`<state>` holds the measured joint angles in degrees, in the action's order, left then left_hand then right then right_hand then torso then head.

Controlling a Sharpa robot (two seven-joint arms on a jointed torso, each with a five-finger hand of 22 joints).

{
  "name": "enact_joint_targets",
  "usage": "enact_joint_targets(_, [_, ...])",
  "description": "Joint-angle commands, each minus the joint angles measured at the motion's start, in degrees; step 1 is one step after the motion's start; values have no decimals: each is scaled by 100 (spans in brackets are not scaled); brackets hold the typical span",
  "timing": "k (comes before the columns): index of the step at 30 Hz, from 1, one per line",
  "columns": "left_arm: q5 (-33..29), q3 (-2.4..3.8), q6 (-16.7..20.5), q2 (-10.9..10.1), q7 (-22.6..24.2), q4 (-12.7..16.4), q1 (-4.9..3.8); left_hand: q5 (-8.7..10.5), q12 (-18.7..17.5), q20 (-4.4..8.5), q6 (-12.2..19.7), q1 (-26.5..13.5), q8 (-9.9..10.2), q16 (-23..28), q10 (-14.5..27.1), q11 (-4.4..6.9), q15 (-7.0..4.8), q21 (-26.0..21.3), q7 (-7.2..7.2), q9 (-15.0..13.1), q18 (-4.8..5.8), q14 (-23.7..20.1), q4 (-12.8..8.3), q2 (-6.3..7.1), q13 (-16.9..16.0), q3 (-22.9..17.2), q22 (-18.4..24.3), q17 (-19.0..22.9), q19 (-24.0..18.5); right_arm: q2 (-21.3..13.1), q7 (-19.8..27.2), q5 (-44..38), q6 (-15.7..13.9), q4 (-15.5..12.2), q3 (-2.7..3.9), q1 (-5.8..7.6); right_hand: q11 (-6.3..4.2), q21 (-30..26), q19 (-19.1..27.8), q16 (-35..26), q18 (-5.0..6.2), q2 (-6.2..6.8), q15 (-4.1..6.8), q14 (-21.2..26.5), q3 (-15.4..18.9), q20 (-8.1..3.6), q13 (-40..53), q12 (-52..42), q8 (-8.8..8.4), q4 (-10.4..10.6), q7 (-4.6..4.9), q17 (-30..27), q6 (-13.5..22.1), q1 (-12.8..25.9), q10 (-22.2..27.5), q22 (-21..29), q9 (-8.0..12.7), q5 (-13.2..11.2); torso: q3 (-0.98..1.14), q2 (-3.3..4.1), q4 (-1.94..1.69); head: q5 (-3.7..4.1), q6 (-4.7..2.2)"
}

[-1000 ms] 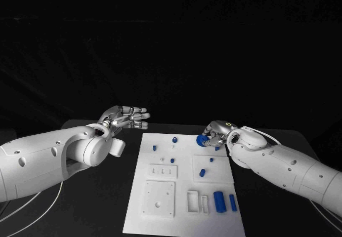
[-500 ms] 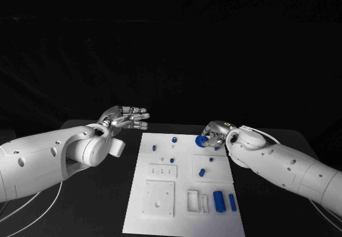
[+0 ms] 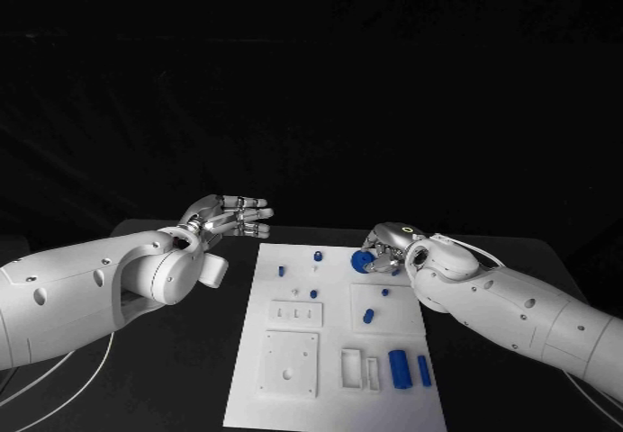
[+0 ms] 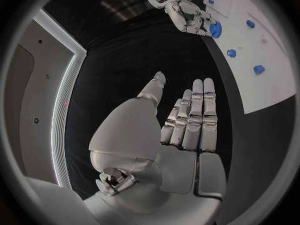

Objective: Assemble the parts on the task board

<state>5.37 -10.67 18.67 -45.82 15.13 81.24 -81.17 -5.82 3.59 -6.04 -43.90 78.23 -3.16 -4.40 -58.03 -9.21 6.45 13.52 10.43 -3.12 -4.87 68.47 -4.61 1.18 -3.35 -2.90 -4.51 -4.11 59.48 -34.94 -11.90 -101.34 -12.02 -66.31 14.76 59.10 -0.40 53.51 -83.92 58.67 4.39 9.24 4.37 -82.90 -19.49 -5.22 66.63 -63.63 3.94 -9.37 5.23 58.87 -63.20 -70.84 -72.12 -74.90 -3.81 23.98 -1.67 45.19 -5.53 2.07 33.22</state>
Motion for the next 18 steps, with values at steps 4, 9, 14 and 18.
enact_joint_targets(4, [36, 3, -64, 5, -6, 11, -12, 11, -5, 11, 63, 46, 11, 13, 32, -2, 28, 20, 7, 8, -14, -15, -7, 19, 0, -26, 4, 1, -37, -24, -224, -311, -513, -383, -6, -14, -44, 41, -180, -19, 30, 52, 31, -6, -26, -48, 17, -31, -40, 120, -8, 8, -41, 65, -21, -666, 11, 51, -6, -2, -5, -39, 1])
enact_joint_targets(9, [52, 3, -60, 3, -25, 8, -12, -23, -5, 15, 121, 71, 14, 14, 33, -2, 26, 25, 13, 11, -16, -14, -32, 15, 0, -40, 2, 2, -34, -31, -299, -358, -715, -647, -5, -7, -47, 50, -184, -12, 28, 70, 34, -5, -44, -52, 18, -24, -41, 154, -15, 13, -60, 50, -24, -668, 12, 65, -11, -7, -14, -46, 2])
enact_joint_targets(14, [58, 2, -57, -1, -32, 13, -12, -36, -6, 15, 125, 72, 14, 14, 36, -4, 25, 27, 13, 11, -17, -12, -43, 10, 0, -44, 2, 2, -35, 68, -340, -430, -736, -812, -4, -2, -47, 51, -185, -17, 27, 72, 34, -4, -55, -53, 18, -22, -39, 164, -14, 8, -65, 40, -25, -668, 11, 55, -7, 1, 0, -92, -2])
enact_joint_targets(18, [60, 2, -58, 1, -36, 18, -12, -36, -6, 15, 125, 72, 14, 14, 36, -4, 25, 27, 13, 11, -17, -12, -43, 10, 0, -44, 2, 2, -35, 187, -360, -460, -674, -810, -7, 2, -46, 67, -186, -16, 25, 78, 34, -4, -62, -53, 17, -16, -39, 170, -15, 8, -67, 33, -22, -672, 11, 32, -15, -3, -7, -84, -4])
